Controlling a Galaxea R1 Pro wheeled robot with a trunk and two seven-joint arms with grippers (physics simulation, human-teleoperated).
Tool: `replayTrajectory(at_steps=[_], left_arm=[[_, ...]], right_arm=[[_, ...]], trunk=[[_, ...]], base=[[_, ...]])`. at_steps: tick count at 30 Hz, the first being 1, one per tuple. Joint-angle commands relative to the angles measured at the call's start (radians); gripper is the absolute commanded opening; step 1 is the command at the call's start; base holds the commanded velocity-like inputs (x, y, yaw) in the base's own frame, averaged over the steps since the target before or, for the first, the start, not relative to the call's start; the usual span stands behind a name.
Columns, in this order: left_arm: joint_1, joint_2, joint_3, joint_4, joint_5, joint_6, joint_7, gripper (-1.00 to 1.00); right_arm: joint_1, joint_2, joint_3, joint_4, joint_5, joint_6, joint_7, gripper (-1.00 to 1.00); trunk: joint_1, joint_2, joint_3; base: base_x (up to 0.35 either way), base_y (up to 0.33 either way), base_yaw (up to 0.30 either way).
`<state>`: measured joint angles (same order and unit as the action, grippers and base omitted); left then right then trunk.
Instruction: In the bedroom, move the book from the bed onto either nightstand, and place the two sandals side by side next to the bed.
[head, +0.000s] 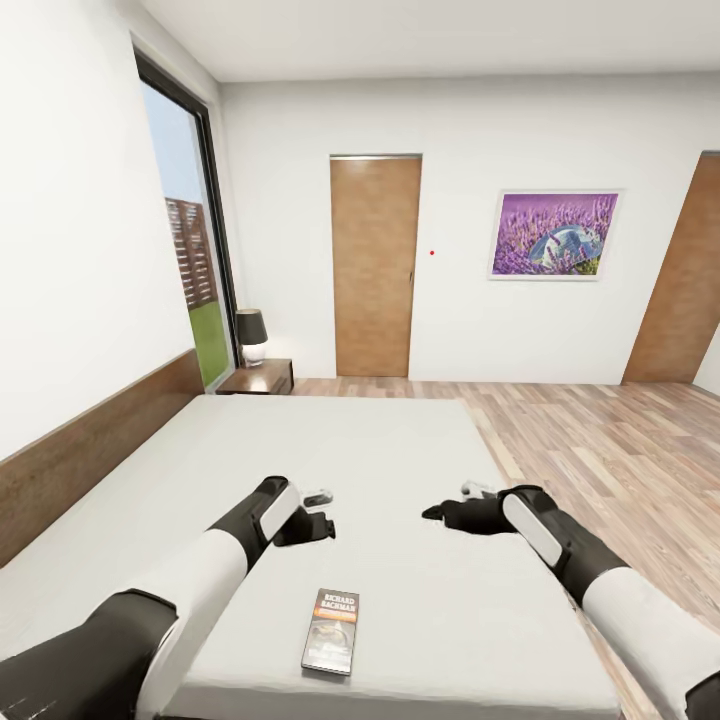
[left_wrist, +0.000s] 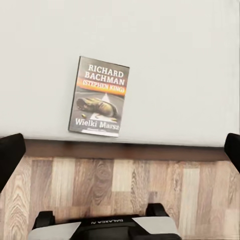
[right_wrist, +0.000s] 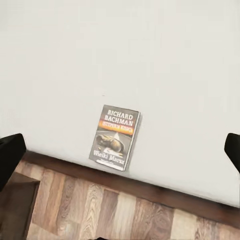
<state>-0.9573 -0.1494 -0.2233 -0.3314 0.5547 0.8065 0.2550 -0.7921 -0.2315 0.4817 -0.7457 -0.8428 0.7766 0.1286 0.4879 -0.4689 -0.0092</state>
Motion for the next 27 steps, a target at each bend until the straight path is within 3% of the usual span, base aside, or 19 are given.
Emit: replayTrajectory(at_steps=[1,14,20,27], left_arm=[[-0.007,-0.001,-0.007,-0.001,0.010,0.009,0.008,1.00],[-0.103,-0.013,-0.007,-0.013,0.010,0.083,0.007,1.00],[-0.146,-0.017,-0.008,-0.028,0.009,0.142,0.006,1.00],[-0.223,-0.018,-0.008,0.005,0.008,0.194,0.002,1.00]], right_arm=[[-0.014,-0.001,0.001,-0.012,0.009,0.011,0.006,1.00],[-0.145,-0.004,-0.006,-0.135,0.011,0.121,0.007,1.00],[-0.158,-0.046,-0.007,-0.227,0.043,0.129,0.008,1.00],[-0.160,-0.063,-0.007,-0.257,0.050,0.132,0.011,1.00]], trunk=[[0.000,-0.001,-0.001],[0.000,-0.001,-0.001],[0.000,-0.001,-0.001],[0.000,-0.001,-0.001]], base=[[0.000,0.000,0.000],[0.000,0.000,0.000],[0.000,0.000,0.000],[0.000,0.000,0.000]])
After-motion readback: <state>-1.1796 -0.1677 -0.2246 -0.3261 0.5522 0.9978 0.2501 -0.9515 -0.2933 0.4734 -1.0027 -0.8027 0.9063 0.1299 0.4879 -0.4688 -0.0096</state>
